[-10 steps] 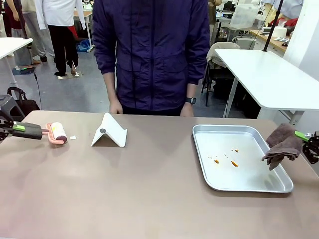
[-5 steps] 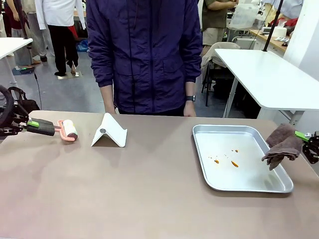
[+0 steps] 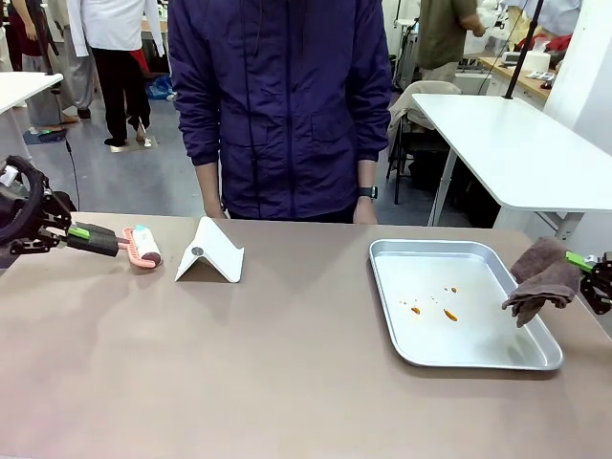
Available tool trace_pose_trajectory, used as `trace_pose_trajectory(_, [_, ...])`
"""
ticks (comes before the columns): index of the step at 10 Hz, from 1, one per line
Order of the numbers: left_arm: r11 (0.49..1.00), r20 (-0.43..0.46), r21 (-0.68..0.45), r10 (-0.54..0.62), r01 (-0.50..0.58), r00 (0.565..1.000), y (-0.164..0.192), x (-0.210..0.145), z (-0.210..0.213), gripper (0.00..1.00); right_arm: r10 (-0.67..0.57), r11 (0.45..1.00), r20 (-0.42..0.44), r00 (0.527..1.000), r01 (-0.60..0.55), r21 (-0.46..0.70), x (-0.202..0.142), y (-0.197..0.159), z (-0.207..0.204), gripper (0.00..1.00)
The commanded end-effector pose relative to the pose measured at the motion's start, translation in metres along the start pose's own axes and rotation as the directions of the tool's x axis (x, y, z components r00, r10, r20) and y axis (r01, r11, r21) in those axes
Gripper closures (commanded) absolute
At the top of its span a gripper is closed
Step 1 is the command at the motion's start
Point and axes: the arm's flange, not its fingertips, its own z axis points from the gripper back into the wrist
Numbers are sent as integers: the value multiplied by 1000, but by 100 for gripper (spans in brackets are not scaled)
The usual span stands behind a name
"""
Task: Clean the surface of the table.
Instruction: If a person points to the right, clean the right side of the table with your right hand, and if they point to the left, clean the left side with your left hand.
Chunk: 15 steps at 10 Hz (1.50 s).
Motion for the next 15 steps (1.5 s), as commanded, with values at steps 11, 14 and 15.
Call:
trace_pose_trajectory(11, [854,-238,-496,-306,156,922,157,-122,193,78,-7,1000,-13,1000,6,-14,0,7,-2,100])
trace_pose_trajectory(14, [831,-240,-532,-329,160,913,179,-130,191,78,-7,1000,-13,1000,6,-14,0,7,-2,100])
trace_pose_trajectory(15, [862,-247,-486,-296,146,923,171,-136,189,78,-7,1000,-13,1000,6,-14,0,7,-2,100])
